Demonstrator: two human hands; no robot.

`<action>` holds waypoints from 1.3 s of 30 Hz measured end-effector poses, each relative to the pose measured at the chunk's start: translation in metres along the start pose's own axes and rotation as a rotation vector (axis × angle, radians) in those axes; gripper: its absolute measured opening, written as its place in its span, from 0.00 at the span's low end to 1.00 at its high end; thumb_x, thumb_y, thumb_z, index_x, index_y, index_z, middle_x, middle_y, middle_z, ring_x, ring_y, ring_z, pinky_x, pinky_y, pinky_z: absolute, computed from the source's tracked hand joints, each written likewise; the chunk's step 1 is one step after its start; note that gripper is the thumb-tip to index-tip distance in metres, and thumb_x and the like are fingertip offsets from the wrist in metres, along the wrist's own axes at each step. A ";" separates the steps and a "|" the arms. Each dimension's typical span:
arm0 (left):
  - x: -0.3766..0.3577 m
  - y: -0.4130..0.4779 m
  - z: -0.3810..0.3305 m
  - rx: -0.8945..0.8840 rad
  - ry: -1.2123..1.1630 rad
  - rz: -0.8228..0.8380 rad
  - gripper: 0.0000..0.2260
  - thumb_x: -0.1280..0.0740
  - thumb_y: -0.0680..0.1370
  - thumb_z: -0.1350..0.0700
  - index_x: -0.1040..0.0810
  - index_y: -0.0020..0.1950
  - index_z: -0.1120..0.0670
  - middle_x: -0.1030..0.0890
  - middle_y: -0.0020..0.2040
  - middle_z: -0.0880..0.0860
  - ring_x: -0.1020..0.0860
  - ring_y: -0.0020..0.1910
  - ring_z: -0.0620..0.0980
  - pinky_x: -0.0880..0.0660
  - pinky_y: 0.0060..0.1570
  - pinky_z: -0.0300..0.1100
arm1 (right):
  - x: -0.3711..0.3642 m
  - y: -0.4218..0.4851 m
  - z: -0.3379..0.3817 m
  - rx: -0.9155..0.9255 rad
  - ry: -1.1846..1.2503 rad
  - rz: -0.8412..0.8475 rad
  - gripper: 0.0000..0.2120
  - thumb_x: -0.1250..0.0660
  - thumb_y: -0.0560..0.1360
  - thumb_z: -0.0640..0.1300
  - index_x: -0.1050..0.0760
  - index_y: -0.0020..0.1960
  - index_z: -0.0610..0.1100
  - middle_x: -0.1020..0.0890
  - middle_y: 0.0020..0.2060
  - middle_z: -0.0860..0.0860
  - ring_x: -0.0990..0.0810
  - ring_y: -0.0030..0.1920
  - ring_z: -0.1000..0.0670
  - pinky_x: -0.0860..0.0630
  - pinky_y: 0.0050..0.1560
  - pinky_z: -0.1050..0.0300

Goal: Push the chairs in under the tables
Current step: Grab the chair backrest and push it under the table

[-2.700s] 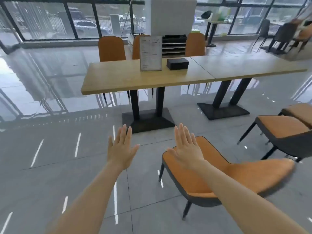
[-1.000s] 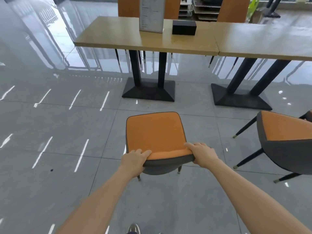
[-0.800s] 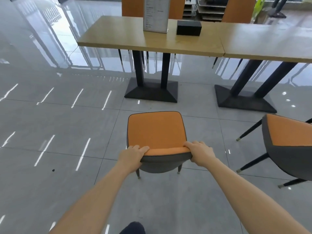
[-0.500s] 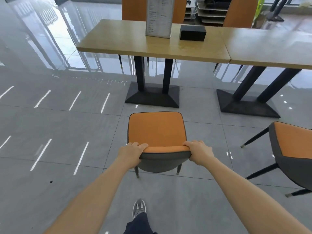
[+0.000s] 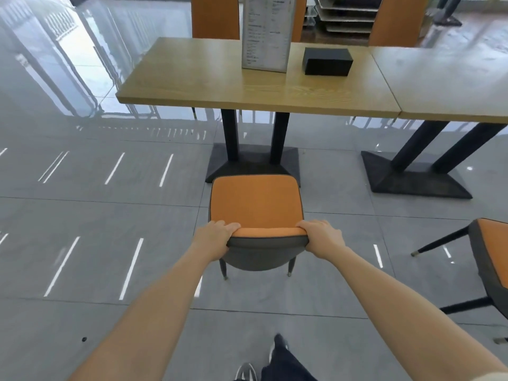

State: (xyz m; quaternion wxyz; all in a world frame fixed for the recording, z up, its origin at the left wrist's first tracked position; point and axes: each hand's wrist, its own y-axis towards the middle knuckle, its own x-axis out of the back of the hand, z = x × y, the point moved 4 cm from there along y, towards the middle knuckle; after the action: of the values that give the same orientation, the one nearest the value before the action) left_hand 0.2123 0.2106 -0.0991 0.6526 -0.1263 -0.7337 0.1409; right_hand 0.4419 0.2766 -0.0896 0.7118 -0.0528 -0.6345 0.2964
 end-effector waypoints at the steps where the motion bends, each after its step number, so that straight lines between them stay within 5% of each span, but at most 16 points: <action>1: 0.005 0.010 0.007 0.002 -0.002 0.000 0.21 0.39 0.77 0.59 0.36 0.68 0.45 0.25 0.57 0.54 0.26 0.56 0.55 0.30 0.46 0.46 | 0.005 0.011 0.004 -0.001 0.001 0.001 0.19 0.43 0.75 0.35 0.31 0.61 0.53 0.25 0.56 0.47 0.30 0.59 0.43 0.32 0.54 0.41; 15: 0.072 0.137 0.078 0.095 0.020 -0.034 0.20 0.42 0.77 0.62 0.34 0.67 0.45 0.25 0.58 0.55 0.26 0.58 0.56 0.30 0.57 0.50 | 0.075 0.148 0.040 -0.005 -0.019 0.012 0.20 0.44 0.76 0.35 0.34 0.65 0.51 0.27 0.58 0.45 0.32 0.61 0.42 0.30 0.56 0.40; 39: 0.108 0.221 0.145 -0.093 0.061 0.008 0.22 0.41 0.77 0.62 0.37 0.69 0.45 0.26 0.61 0.55 0.27 0.60 0.56 0.29 0.58 0.52 | 0.107 0.228 0.082 -0.122 0.024 0.074 0.20 0.43 0.75 0.34 0.33 0.62 0.53 0.28 0.57 0.46 0.34 0.60 0.42 0.34 0.57 0.39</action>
State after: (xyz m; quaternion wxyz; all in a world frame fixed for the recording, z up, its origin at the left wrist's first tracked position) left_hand 0.0563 0.4494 -0.0974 0.6676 -0.1638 -0.7185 0.1055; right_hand 0.2867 0.4910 -0.0838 0.7034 -0.1231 -0.6405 0.2827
